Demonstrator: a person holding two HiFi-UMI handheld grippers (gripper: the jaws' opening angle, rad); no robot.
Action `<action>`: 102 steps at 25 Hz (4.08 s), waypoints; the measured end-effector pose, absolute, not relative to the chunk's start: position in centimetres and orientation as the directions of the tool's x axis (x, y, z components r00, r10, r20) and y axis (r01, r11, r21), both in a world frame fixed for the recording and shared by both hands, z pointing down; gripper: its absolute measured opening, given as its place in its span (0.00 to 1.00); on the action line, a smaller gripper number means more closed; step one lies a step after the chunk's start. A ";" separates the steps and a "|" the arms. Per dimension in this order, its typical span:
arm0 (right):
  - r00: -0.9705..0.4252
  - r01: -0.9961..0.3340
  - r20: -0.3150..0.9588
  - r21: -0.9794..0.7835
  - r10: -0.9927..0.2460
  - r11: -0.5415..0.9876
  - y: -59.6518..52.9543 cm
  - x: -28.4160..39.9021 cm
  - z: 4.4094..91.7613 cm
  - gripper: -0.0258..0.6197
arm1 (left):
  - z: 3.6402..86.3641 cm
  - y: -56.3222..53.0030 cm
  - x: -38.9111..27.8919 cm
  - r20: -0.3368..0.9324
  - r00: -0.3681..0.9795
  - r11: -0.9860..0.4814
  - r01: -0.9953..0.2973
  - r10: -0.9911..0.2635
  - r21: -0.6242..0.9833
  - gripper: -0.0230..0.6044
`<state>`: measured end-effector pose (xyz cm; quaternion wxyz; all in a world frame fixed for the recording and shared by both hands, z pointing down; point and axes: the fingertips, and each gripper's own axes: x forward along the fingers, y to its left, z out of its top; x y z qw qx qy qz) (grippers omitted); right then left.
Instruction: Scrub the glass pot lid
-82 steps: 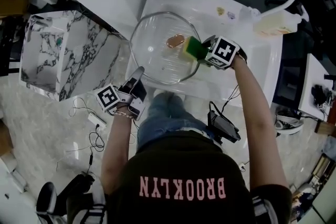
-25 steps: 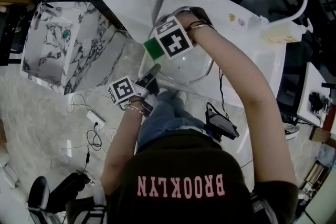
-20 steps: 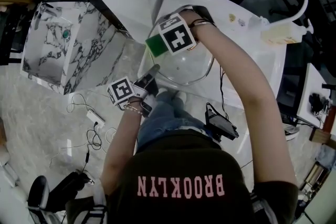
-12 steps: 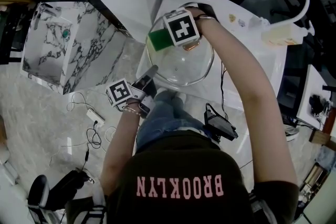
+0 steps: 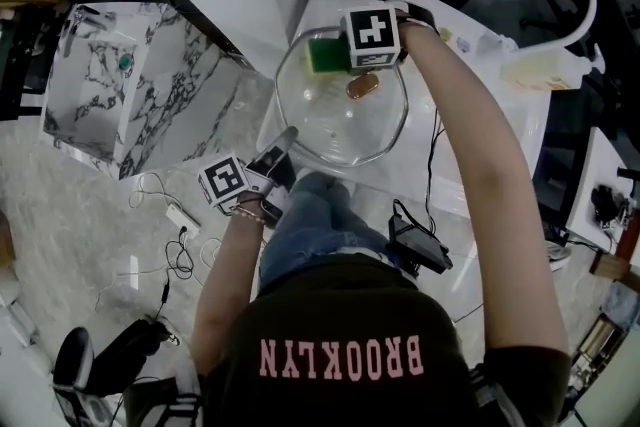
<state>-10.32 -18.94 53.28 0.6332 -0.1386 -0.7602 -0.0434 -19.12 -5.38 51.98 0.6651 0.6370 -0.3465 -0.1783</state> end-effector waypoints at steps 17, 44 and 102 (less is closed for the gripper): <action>-0.335 -0.209 0.913 -0.311 0.231 0.927 -16.6 -0.5 56.9 0.46 | 52.1 -5.2 -19.3 0.253 0.682 0.138 -0.219 -0.686 0.966 0.12; -0.415 0.132 0.910 0.056 0.004 0.990 -15.8 -16.1 45.5 0.46 | 51.7 -5.1 -19.0 0.212 0.723 0.099 -0.196 -0.657 0.975 0.12; -0.460 -0.565 0.887 -0.337 0.052 0.754 -24.7 -8.2 55.2 0.46 | 51.7 -5.0 -18.9 0.249 0.724 0.138 -0.210 -0.643 0.968 0.12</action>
